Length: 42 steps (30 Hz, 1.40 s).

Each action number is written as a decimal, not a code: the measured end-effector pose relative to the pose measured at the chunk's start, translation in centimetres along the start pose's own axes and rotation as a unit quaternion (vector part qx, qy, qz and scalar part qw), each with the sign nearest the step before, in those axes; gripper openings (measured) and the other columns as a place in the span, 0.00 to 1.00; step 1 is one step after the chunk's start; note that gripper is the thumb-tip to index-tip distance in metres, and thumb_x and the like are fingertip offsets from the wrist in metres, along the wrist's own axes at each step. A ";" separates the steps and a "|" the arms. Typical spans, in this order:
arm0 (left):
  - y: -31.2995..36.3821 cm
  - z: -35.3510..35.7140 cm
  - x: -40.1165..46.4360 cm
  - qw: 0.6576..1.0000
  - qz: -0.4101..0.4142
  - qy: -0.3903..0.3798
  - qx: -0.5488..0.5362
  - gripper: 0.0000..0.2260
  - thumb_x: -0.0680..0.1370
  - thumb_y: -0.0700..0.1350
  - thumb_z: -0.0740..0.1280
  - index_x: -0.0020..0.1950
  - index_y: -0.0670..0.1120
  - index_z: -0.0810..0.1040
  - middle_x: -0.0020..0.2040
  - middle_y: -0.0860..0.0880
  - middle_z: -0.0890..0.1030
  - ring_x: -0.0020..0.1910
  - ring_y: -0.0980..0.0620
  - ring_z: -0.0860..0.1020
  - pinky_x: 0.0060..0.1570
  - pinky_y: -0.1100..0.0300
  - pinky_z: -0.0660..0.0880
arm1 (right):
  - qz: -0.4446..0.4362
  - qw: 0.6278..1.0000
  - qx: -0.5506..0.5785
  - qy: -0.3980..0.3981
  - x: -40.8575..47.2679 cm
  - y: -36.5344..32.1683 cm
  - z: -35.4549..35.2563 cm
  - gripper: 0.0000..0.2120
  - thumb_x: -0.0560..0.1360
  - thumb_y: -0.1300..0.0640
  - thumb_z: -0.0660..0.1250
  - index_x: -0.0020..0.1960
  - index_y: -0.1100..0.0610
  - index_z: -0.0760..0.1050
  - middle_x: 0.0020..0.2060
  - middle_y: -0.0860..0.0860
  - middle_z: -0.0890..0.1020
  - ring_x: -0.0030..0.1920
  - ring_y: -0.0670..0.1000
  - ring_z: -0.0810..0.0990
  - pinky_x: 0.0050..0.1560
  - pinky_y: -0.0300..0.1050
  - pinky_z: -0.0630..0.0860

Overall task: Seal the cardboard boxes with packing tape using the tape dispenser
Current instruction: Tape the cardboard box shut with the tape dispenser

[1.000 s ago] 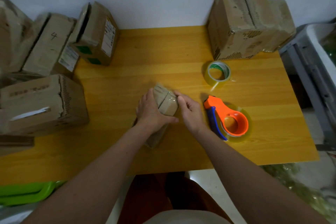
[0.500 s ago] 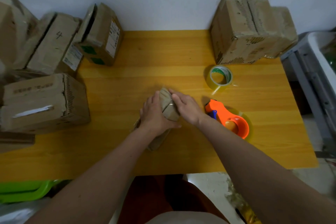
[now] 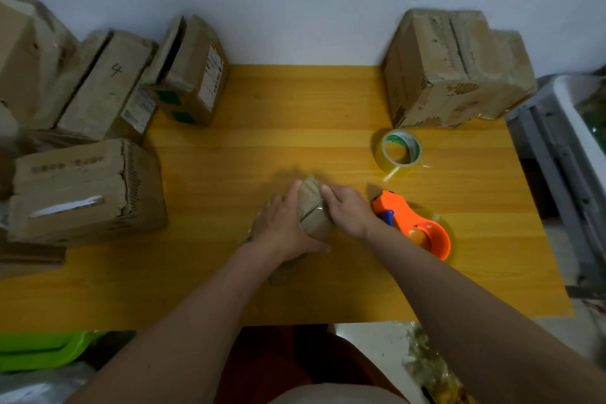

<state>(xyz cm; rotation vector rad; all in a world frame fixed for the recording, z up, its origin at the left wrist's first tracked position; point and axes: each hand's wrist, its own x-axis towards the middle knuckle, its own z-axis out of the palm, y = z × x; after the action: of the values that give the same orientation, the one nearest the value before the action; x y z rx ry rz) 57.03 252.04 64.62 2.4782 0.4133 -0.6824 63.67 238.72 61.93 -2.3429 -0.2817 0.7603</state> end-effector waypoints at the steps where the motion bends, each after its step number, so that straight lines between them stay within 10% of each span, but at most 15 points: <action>1: 0.0 0.0 -0.1 1.000 -0.003 0.005 0.005 0.60 0.57 0.65 0.79 0.78 0.52 0.47 0.73 0.48 0.63 0.72 0.46 0.63 0.69 0.49 0.64 | 0.007 1.000 -0.020 0.017 0.4 0.0 -0.6 0.22 0.83 0.49 0.52 0.57 0.64 0.78 0.58 0.64 0.79 0.61 0.62 0.75 0.57 0.50 0.70; 4: 0.0 0.2 -0.2 1.000 -0.013 0.021 0.019 0.56 0.57 0.66 0.79 0.75 0.47 0.54 0.71 0.49 0.65 0.71 0.47 0.64 0.68 0.50 0.64 | -0.103 0.986 0.001 0.133 1.0 -1.7 -1.7 0.17 0.82 0.55 0.56 0.60 0.63 0.77 0.59 0.61 0.80 0.62 0.59 0.75 0.61 0.47 0.67; 9: -0.1 0.0 0.0 1.000 -0.006 0.012 0.007 0.53 0.59 0.65 0.78 0.75 0.48 0.54 0.70 0.50 0.64 0.72 0.48 0.62 0.69 0.49 0.64 | -0.190 0.977 -0.094 0.000 3.5 -4.2 -0.5 0.23 0.80 0.47 0.61 0.37 0.64 0.78 0.35 0.60 0.81 0.38 0.59 0.78 0.41 0.55 0.74; 13: -0.1 0.0 0.0 1.000 -0.016 0.006 -0.001 0.53 0.61 0.65 0.77 0.75 0.46 0.54 0.71 0.49 0.63 0.72 0.47 0.61 0.70 0.51 0.63 | -0.186 0.982 -0.041 0.019 3.9 -2.6 0.1 0.22 0.79 0.51 0.64 0.39 0.69 0.78 0.36 0.63 0.81 0.39 0.61 0.79 0.42 0.56 0.73; 20: 0.0 0.3 -0.1 1.000 -0.009 0.018 0.022 0.48 0.62 0.66 0.76 0.71 0.45 0.58 0.67 0.48 0.66 0.68 0.47 0.64 0.67 0.53 0.62 | -0.108 0.991 -0.022 -0.077 3.7 -2.4 0.4 0.15 0.83 0.55 0.55 0.55 0.64 0.75 0.53 0.61 0.77 0.55 0.59 0.74 0.58 0.51 0.69; 28: 0.1 0.6 -0.1 0.998 0.000 0.034 0.055 0.45 0.61 0.66 0.75 0.68 0.46 0.59 0.65 0.48 0.66 0.66 0.47 0.65 0.64 0.52 0.64 | 0.107 0.945 0.233 -0.201 3.7 -1.9 -0.7 0.26 0.73 0.28 0.55 0.55 0.46 0.78 0.61 0.53 0.78 0.61 0.54 0.77 0.66 0.55 0.71; 33: 0.1 0.3 0.0 0.998 0.000 0.036 0.055 0.44 0.61 0.65 0.76 0.67 0.46 0.60 0.65 0.48 0.66 0.65 0.46 0.66 0.63 0.52 0.65 | -0.004 0.986 0.167 0.018 0.7 -0.5 -0.4 0.22 0.82 0.48 0.56 0.73 0.56 0.66 0.71 0.52 0.69 0.71 0.49 0.66 0.68 0.35 0.57; 37: 0.1 0.9 -0.2 0.995 0.011 0.073 0.059 0.43 0.60 0.65 0.75 0.65 0.45 0.62 0.62 0.47 0.69 0.64 0.46 0.68 0.62 0.53 0.65 | -0.060 0.984 0.089 0.143 -0.9 0.7 3.1 0.15 0.82 0.53 0.57 0.61 0.58 0.77 0.55 0.56 0.82 0.56 0.55 0.79 0.55 0.44 0.70; 42: -0.5 0.7 -0.7 0.996 0.042 0.064 0.046 0.58 0.60 0.69 0.74 0.77 0.44 0.49 0.76 0.46 0.59 0.75 0.47 0.57 0.74 0.50 0.55 | 0.058 0.941 0.311 0.117 -0.5 -0.4 1.7 0.16 0.83 0.54 0.56 0.48 0.59 0.81 0.41 0.51 0.81 0.44 0.46 0.77 0.44 0.36 0.74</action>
<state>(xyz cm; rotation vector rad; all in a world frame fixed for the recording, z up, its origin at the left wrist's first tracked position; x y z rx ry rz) 55.98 252.00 64.26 2.6181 0.3293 -0.5223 62.28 239.72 61.42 -1.8233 0.1840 0.5159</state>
